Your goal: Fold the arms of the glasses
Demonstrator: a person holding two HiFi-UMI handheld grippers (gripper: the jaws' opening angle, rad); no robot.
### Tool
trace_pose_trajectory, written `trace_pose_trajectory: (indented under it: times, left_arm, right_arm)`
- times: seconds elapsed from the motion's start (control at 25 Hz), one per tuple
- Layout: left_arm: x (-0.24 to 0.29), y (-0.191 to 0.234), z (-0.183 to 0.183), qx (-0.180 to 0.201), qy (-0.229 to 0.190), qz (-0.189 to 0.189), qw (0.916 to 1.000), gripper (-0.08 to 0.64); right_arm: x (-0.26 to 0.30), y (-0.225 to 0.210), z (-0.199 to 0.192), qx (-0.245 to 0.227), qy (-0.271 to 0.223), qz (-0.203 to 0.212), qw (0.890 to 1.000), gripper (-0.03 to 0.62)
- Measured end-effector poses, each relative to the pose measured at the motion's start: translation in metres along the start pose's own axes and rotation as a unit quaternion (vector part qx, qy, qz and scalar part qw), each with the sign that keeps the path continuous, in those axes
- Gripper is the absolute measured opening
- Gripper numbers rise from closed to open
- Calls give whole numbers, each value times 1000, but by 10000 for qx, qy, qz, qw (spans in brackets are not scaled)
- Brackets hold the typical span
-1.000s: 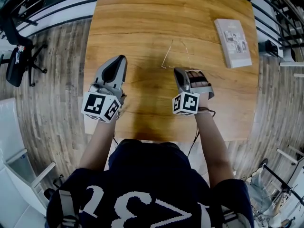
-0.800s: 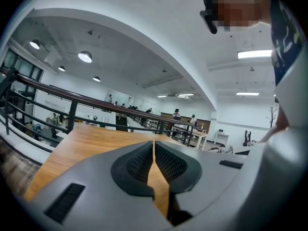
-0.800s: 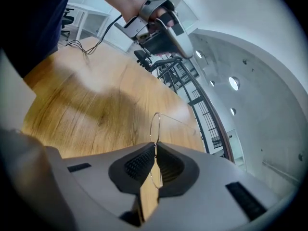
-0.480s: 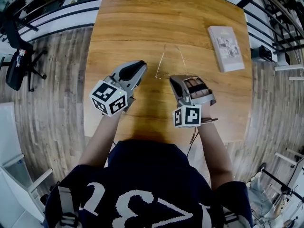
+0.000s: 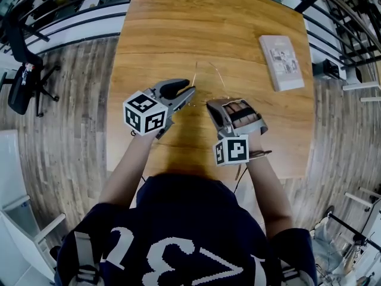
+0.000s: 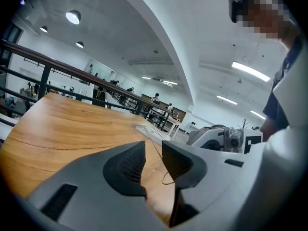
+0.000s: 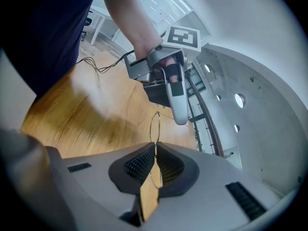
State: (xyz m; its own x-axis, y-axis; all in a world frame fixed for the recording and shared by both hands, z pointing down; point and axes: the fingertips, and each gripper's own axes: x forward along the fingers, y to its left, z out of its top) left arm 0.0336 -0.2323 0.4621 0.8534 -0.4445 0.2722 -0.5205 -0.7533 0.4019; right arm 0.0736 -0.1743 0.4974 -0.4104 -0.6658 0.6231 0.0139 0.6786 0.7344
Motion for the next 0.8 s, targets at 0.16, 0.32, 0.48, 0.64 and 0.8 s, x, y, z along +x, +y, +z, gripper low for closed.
trace_pose_trajectory:
  times: [0.16,0.32,0.48,0.64,0.8]
  left_arm:
    - [1,-8,-2,-3,70,-192,9998,49]
    - [5,-17,-6,-117,203,-488,9985,35]
    - [14,-31,-17,-314,492,-970,9936,32]
    - [18,-44,-28,-487,799,-1455,9849,32]
    - [17,-36,-20,-461,621,-1297,9885,32]
  right_arm:
    - [-1,3,2,-21,2,31,10000,34]
    - [-4,4,6,-55,-15,62,10000,34]
    - [-6,3,9,-151,-65,48,9999,34]
    - [-8,3,14,-288,-106,17,9995,34]
    - [-10,4,13,-306,-109,27,9995,34]
